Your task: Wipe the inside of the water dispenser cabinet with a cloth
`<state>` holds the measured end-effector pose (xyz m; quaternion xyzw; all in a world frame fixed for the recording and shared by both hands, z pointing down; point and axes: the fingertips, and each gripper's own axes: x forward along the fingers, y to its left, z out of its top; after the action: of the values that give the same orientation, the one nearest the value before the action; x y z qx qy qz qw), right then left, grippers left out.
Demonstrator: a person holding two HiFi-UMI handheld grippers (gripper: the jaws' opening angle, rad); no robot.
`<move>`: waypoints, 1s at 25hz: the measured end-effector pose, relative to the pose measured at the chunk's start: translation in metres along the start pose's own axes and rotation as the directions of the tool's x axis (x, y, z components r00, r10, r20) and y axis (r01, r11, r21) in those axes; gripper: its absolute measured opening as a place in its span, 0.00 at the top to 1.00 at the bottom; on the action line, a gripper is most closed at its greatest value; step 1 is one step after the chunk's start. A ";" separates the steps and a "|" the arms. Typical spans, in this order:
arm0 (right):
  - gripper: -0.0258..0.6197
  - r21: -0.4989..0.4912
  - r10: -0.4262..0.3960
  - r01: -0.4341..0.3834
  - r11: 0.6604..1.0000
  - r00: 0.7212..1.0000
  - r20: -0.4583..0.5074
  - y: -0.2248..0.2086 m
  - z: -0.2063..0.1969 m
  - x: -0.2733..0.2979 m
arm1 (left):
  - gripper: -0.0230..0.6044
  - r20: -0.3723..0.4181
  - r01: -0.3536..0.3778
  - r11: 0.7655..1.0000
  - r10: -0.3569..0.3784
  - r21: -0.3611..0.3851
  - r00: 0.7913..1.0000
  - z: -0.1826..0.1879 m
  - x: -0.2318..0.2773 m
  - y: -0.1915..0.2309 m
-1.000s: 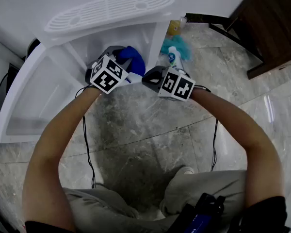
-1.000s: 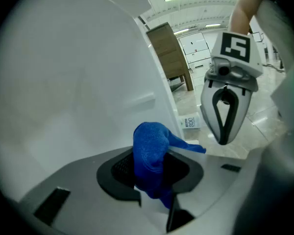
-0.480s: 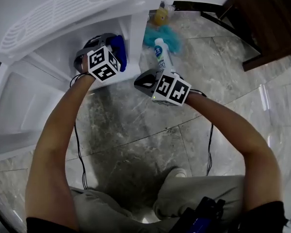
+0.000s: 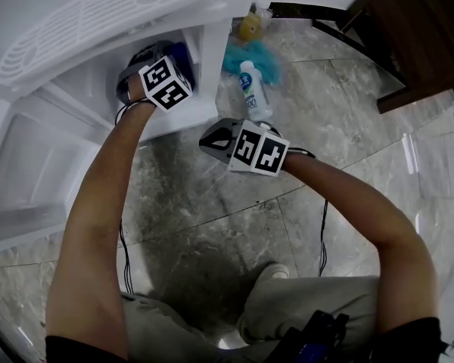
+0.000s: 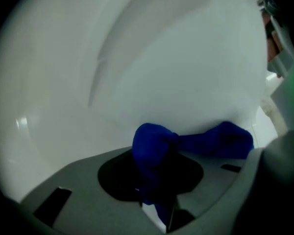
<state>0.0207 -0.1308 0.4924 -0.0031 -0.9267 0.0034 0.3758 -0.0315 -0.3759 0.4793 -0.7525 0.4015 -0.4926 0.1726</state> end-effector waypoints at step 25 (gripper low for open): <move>0.96 -0.025 0.030 -0.030 0.999 0.999 -0.023 0.002 0.003 0.013 | 0.80 0.076 0.032 0.971 -0.051 0.236 0.996 0.007 -0.018 -0.024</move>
<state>0.0097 -0.1283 0.4992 -0.0220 -0.9221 -0.0030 0.3862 -0.0184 -0.3482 0.4817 -0.7547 0.3171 -0.5089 0.2663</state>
